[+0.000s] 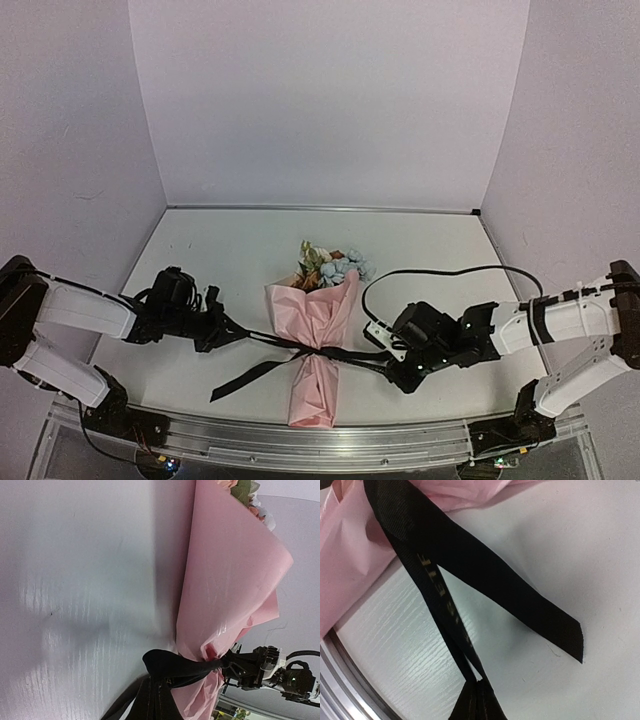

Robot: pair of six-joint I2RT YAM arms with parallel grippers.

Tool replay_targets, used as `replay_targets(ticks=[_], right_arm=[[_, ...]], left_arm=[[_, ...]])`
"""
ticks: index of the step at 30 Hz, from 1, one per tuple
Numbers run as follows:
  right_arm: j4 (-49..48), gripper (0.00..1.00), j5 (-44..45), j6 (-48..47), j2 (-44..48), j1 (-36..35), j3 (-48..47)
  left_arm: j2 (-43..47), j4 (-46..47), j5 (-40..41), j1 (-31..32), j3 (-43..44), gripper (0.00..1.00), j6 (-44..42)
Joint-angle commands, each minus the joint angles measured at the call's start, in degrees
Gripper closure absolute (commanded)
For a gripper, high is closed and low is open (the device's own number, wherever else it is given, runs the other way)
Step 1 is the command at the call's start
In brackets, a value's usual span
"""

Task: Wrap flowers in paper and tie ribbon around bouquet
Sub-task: Tie the half-tied ribbon around the folded bouquet.

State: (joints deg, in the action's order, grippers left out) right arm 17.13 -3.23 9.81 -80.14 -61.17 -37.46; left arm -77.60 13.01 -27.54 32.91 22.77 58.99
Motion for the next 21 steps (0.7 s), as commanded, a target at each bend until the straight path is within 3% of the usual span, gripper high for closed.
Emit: replay_targets(ticks=[1,3,7,10,15,16,17,18,21], right_arm=[[18.04,0.83,-0.58,4.93,1.01,0.43,-3.19],[19.06,0.70,-2.23,6.42,1.99,0.44,-5.10],[20.99,0.51,-3.14,9.05,3.41,0.44,-8.45],[21.14,0.37,-1.25,11.11,5.56,0.44,-9.20],[21.43,0.08,5.43,14.48,10.54,1.41,-9.20],[21.65,0.03,6.63,15.35,11.58,1.92,-9.23],[21.99,0.02,7.37,16.22,12.46,2.61,-9.36],[22.43,0.02,7.60,16.91,13.09,3.50,-9.66],[24.25,0.02,6.40,20.13,15.01,6.48,-10.58]], left_arm=[[2.23,-8.03,7.77,-0.29,4.28,0.95,-6.86],[2.77,-10.23,8.25,0.65,5.97,0.86,-8.51],[4.21,-12.86,9.96,2.75,8.16,0.56,-10.65],[6.39,-15.80,12.87,4.42,10.22,0.39,-12.53],[10.99,-17.92,17.01,4.76,13.54,0.26,-17.01],[11.66,-18.38,17.65,4.74,14.47,0.18,-18.30],[12.19,-18.70,18.15,4.71,15.41,0.05,-19.67],[12.61,-18.94,18.71,4.71,16.13,0.01,-20.87],[13.70,-19.44,19.92,4.71,18.70,0.00,-23.39]])
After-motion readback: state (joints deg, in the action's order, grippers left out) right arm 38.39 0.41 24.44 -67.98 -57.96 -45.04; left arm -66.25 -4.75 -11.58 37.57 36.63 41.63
